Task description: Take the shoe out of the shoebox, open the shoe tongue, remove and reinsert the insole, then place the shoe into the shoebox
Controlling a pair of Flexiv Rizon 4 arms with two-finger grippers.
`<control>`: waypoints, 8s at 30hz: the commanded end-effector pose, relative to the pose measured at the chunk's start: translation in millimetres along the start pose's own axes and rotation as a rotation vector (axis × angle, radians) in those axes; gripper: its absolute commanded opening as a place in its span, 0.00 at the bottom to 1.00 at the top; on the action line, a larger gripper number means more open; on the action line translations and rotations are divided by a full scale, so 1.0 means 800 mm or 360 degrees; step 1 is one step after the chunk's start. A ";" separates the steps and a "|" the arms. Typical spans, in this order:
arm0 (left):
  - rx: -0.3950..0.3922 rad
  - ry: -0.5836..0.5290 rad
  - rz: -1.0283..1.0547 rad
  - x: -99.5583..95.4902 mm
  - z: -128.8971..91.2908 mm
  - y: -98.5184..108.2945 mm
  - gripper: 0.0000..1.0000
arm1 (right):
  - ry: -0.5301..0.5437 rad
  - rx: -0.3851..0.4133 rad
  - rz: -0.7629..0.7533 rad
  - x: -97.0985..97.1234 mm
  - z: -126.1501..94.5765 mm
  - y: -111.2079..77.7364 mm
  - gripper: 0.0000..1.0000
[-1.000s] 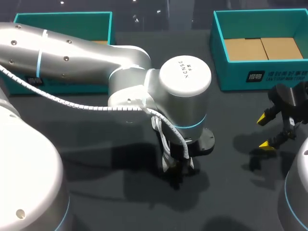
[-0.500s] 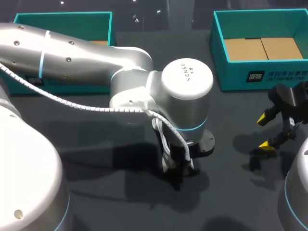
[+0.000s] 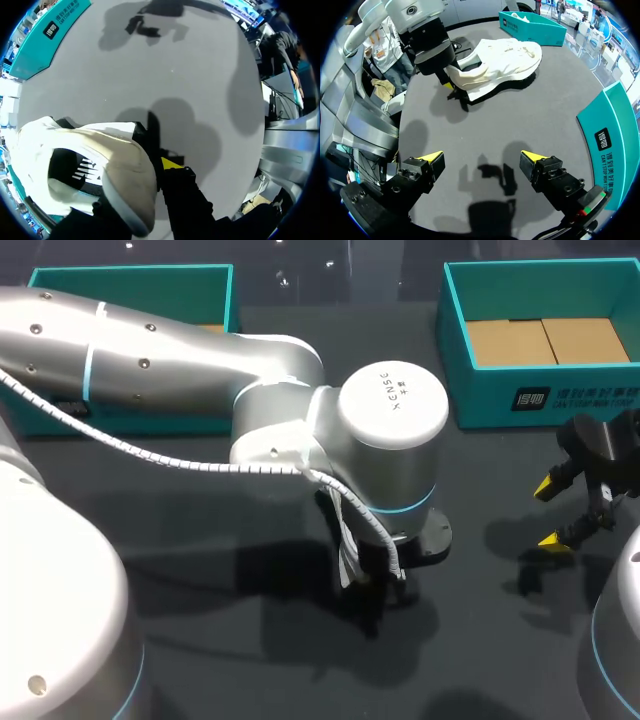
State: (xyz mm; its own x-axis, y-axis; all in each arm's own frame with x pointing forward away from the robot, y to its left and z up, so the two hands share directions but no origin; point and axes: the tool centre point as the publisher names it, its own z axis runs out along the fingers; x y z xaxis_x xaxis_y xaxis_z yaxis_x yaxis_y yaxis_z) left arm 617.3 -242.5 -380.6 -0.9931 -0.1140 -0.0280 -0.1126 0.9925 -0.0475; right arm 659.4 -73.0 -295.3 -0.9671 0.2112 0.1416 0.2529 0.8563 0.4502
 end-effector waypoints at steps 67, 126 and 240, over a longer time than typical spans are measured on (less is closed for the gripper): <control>0.0024 0.0161 0.0142 -0.411 -0.337 0.288 0.00 | -0.0004 0.0004 0.0001 0.001 0.000 0.000 1.00; -0.0132 0.0163 0.1556 -0.702 -0.272 0.587 0.00 | -0.0004 0.0004 0.0001 0.001 0.000 0.000 1.00; -0.0395 0.0297 0.2688 -0.803 -0.039 0.577 0.00 | -0.0004 0.0004 0.0001 0.001 0.000 0.000 1.00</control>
State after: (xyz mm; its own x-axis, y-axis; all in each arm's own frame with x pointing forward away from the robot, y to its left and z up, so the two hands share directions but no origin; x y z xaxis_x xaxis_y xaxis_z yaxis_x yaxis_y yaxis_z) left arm 1196.9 291.0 -350.4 0.0025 0.9741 0.2263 0.9981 -0.0165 0.0601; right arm 659.4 -73.0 -295.3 -0.9671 0.2113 0.1416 0.2530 0.8564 0.4502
